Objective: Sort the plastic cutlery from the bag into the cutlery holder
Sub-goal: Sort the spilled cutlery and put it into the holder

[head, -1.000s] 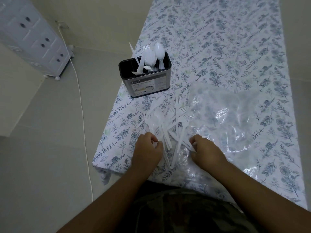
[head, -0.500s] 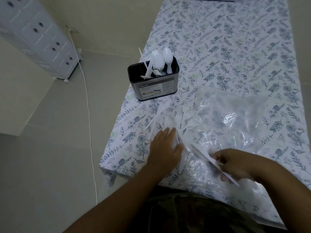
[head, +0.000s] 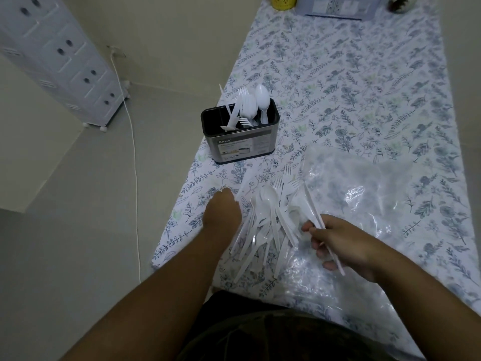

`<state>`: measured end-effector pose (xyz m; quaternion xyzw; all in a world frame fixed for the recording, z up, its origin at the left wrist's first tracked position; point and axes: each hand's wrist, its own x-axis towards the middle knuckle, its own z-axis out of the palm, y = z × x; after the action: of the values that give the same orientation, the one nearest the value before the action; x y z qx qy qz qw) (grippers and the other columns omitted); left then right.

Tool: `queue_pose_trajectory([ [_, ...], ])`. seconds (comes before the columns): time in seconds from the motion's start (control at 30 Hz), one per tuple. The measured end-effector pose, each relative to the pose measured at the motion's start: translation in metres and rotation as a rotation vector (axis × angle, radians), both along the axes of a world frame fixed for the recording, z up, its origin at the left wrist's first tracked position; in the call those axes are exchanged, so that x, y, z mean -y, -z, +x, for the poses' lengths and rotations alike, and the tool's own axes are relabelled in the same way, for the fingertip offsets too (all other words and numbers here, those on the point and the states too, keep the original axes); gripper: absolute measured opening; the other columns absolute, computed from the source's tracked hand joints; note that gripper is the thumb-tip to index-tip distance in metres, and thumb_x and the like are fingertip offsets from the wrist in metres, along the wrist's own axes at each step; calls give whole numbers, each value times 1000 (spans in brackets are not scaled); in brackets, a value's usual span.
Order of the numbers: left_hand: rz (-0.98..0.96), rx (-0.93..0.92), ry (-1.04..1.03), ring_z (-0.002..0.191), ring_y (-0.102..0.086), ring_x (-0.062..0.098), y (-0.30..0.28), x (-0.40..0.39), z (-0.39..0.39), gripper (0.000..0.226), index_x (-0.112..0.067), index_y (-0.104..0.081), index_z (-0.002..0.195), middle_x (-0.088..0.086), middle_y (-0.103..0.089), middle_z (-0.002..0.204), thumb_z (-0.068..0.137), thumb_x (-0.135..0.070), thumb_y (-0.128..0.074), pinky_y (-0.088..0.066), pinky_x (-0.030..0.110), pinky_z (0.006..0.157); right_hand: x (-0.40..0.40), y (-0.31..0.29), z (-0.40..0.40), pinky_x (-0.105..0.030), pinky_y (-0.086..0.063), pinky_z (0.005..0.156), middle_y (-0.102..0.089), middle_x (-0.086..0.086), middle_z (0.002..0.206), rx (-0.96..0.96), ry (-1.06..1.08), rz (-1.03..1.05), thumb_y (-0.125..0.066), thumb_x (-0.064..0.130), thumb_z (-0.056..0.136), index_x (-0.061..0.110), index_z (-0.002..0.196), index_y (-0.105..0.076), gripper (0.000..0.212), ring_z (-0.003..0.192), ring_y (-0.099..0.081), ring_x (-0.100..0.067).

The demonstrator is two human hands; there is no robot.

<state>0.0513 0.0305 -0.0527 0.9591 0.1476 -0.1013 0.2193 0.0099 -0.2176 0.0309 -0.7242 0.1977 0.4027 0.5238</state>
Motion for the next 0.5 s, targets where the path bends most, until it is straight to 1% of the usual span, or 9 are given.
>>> queue_pose_trajectory([
  [0.03, 54, -40, 50, 92, -60, 25, -4, 0, 0, 11, -8, -56, 103, 9, -61, 101, 94, -14, -55, -54, 36, 76, -4, 1, 1, -29, -40, 52, -55, -7, 76, -10, 16, 26, -46, 18, 105, 16, 113, -64, 20, 57, -47, -16],
  [0.1, 108, -104, 125, 88, -60, 24, -10, -1, -2, 3, -8, -54, 91, 8, -60, 93, 89, -6, -55, -55, 34, 75, -12, 4, 3, -28, -35, 51, -53, -6, 72, -4, 29, 60, -46, 24, 106, 15, 115, -64, 22, 55, -43, -16],
  [0.17, 120, -134, 164, 77, -56, 22, -10, -6, -5, 15, -11, -47, 74, 4, -55, 78, 85, -6, -56, -51, 30, 64, -22, 6, 5, -28, -34, 49, -50, -5, 69, 29, 72, 75, -43, 37, 107, 15, 115, -64, 31, 55, -41, -16],
  [0.23, 84, -133, 187, 62, -48, 17, -8, -14, -9, 29, -14, -38, 63, 0, -44, 63, 81, -14, -61, -37, 26, 50, -33, 11, 6, -29, -37, 48, -47, -5, 68, 50, 167, 107, -40, 40, 109, 13, 116, -64, 37, 55, -42, -17],
  [0.27, 35, -130, 174, 55, -44, 15, -9, -19, -12, 33, -14, -38, 60, -1, -41, 59, 79, -19, -65, -35, 25, 48, -38, 12, 6, -30, -39, 50, -48, -6, 68, 42, 219, 133, -39, 37, 109, 11, 116, -65, 37, 55, -43, -17],
  [0.3, -34, -120, 129, 50, -42, 14, -10, -23, -15, 35, -12, -41, 57, 1, -42, 55, 78, -21, -68, -38, 26, 48, -42, 14, 6, -30, -41, 51, -48, -6, 69, 21, 266, 162, -40, 34, 109, 9, 117, -64, 36, 57, -45, -18],
  [0.37, -201, -69, 2, 44, -50, 16, -18, -24, -26, 32, -5, -54, 58, 7, -54, 52, 77, -19, -75, -50, 31, 51, -47, 17, 6, -30, -45, 54, -48, -7, 73, -13, 326, 209, -43, 29, 109, 7, 119, -64, 31, 62, -47, -17],
  [0.43, -393, -34, -66, 47, -64, 15, -33, -13, -39, 20, -4, -65, 69, 8, -67, 61, 79, -16, -77, -60, 32, 54, -53, 17, 3, -31, -48, 60, -47, -5, 76, -7, 324, 215, -49, 31, 107, 9, 117, -64, 29, 66, -47, -17],
  [0.5, -556, -68, -31, 50, -68, 11, -48, 6, -52, 10, -10, -69, 78, 4, -70, 65, 82, -14, -77, -59, 26, 53, -58, 18, 0, -34, -54, 69, -51, -3, 77, 1, 313, 261, -55, 39, 103, 10, 109, -63, 30, 71, -51, -18],
])
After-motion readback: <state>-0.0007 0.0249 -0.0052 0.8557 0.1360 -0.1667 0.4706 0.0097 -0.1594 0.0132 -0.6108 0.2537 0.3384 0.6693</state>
